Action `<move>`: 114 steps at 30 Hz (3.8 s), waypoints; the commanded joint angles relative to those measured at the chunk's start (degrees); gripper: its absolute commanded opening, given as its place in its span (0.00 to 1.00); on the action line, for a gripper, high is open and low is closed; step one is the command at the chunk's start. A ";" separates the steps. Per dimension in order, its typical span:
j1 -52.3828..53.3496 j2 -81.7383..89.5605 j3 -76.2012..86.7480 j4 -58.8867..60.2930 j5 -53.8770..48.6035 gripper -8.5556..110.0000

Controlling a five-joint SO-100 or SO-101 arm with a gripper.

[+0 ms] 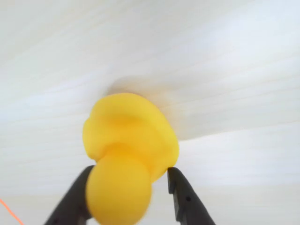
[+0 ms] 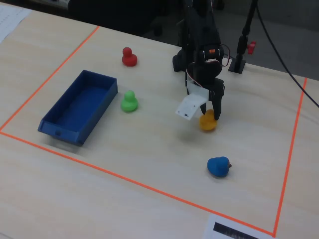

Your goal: Grasp yellow duck and put it into box.

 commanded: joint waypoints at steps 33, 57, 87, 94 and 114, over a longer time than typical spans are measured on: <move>72.07 -13.45 -34.98 -19.51 -37.79 0.07; 69.70 -11.95 -30.94 -13.18 -39.20 0.40; 30.85 81.47 49.31 25.93 -43.24 0.07; 34.72 86.22 49.39 31.46 -43.33 0.07; 34.19 86.22 49.39 31.55 -43.15 0.08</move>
